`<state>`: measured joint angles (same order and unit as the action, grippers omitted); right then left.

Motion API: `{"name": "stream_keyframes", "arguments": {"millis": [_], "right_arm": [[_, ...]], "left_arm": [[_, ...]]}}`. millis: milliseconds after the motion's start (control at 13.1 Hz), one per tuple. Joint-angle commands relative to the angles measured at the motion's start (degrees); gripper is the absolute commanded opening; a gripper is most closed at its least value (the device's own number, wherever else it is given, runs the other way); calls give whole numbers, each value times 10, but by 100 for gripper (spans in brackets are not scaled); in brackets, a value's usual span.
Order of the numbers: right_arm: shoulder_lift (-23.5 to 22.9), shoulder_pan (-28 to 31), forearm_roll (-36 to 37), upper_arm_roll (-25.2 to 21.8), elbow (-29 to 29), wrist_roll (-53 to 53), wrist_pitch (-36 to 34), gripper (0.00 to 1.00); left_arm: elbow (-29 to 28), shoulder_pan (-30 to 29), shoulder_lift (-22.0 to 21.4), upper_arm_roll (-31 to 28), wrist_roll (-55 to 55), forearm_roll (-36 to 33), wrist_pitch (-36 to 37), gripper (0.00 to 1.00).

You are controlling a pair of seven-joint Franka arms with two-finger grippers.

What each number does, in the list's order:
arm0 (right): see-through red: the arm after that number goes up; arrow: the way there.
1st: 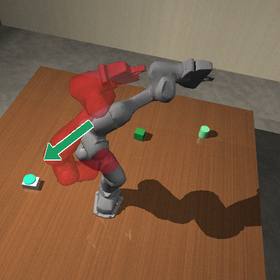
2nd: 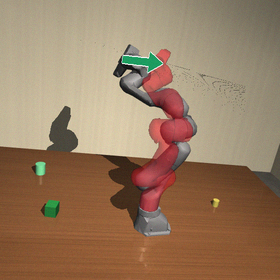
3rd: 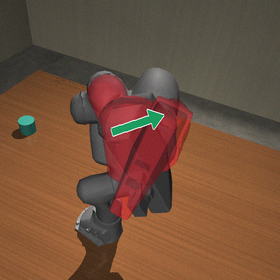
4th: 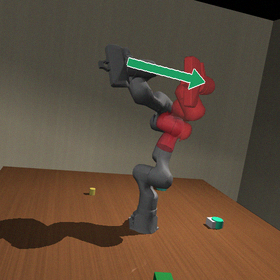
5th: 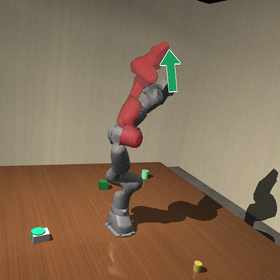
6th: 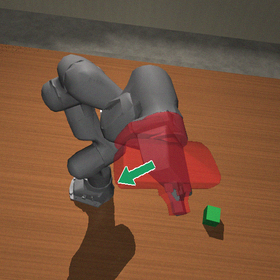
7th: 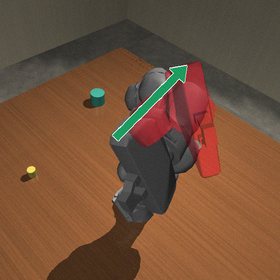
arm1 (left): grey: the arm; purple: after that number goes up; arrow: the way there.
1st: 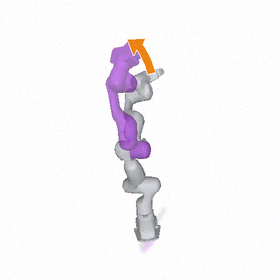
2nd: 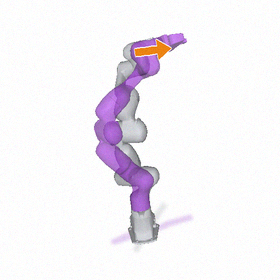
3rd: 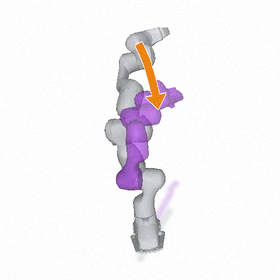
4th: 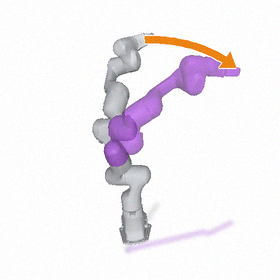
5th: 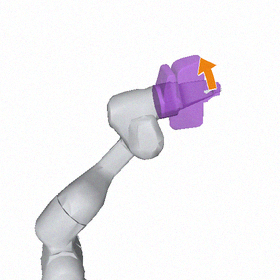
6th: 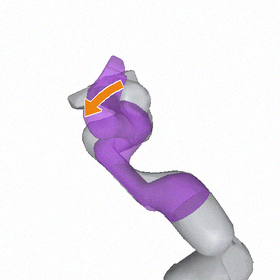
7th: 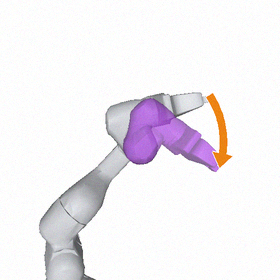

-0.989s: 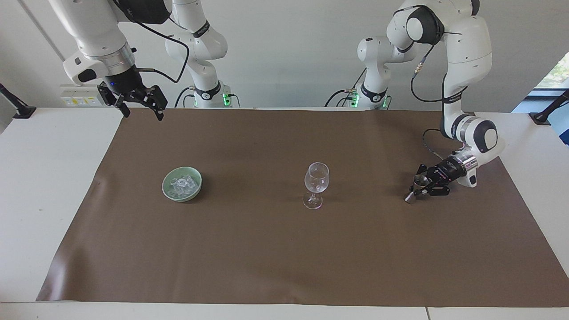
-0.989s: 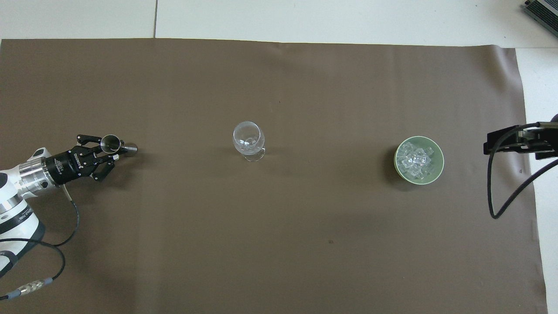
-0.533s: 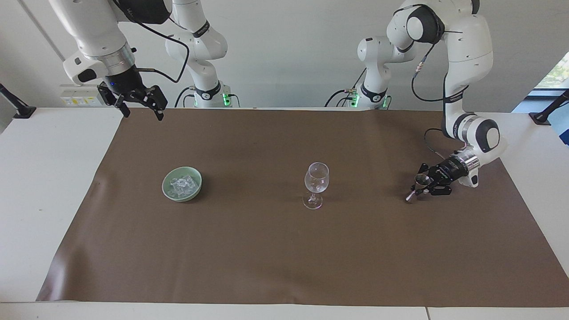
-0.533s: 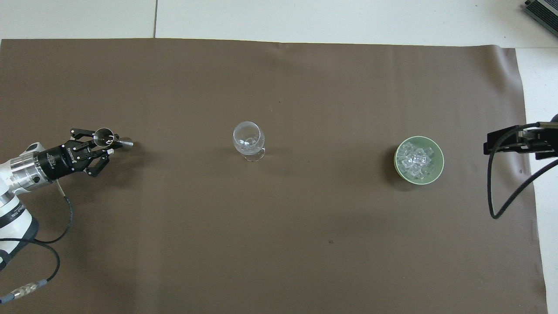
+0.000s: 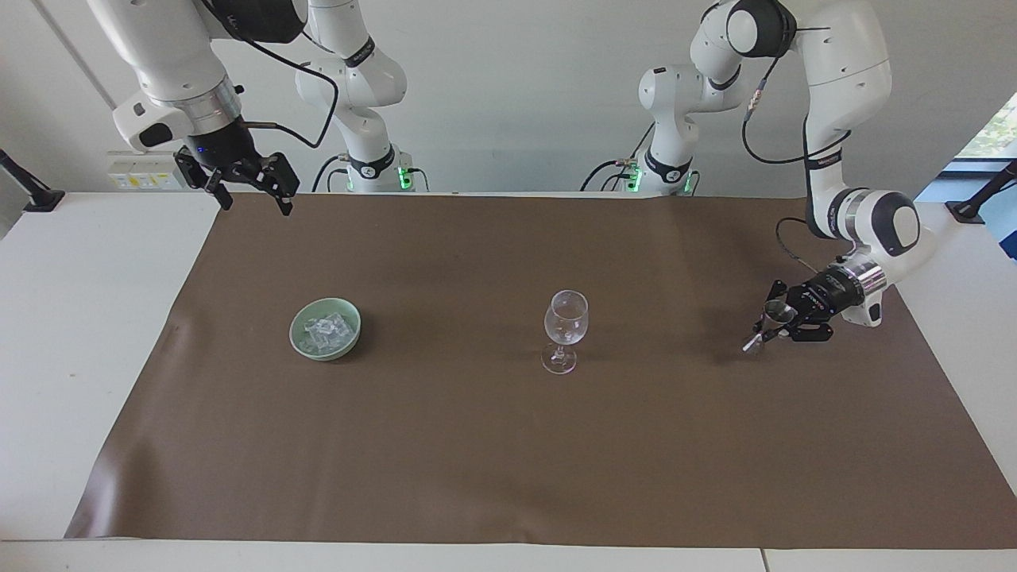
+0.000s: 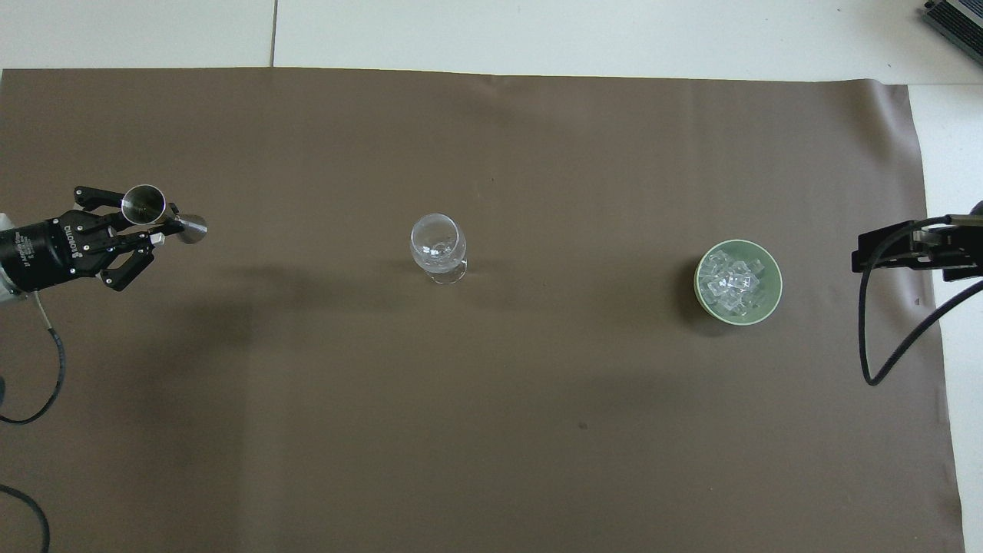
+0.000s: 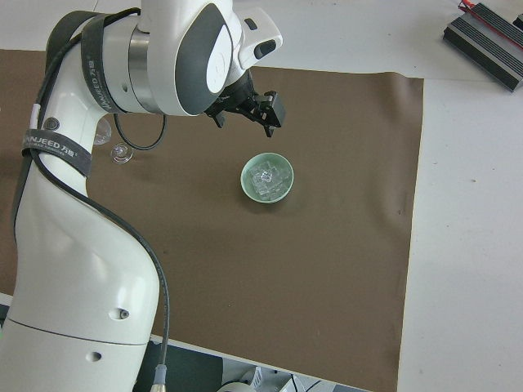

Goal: Pour wine and add ice with both arms
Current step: 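Lift the jigger with the left gripper and carry it to the glass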

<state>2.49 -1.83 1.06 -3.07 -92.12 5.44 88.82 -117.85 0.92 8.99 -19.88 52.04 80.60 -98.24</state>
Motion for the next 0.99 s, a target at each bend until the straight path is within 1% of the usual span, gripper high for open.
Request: {"name": "stream_keyframes", "arguments": {"millis": [0, 228, 457, 685, 913], "right_arm": [[6, 10, -4, 3, -1, -14, -6, 100], [6, 10, -4, 3, -1, -14, -6, 100], [6, 10, -4, 3, -1, -14, -6, 100], [6, 10, -4, 3, -1, -14, -6, 100], [6, 10, -4, 3, -1, -14, -6, 100]], "left_arm": [[-13, -5, -37, 22, 38, -15, -20, 0], [-13, -5, -83, 72, 95, -59, -74, 0], [-19, -5, -119, 133, 150, -81, -139, 0], [-26, -5, -143, 190, 201, -98, -190, 0], [-34, -5, -151, 236, 230, -98, -244, 0]]}}
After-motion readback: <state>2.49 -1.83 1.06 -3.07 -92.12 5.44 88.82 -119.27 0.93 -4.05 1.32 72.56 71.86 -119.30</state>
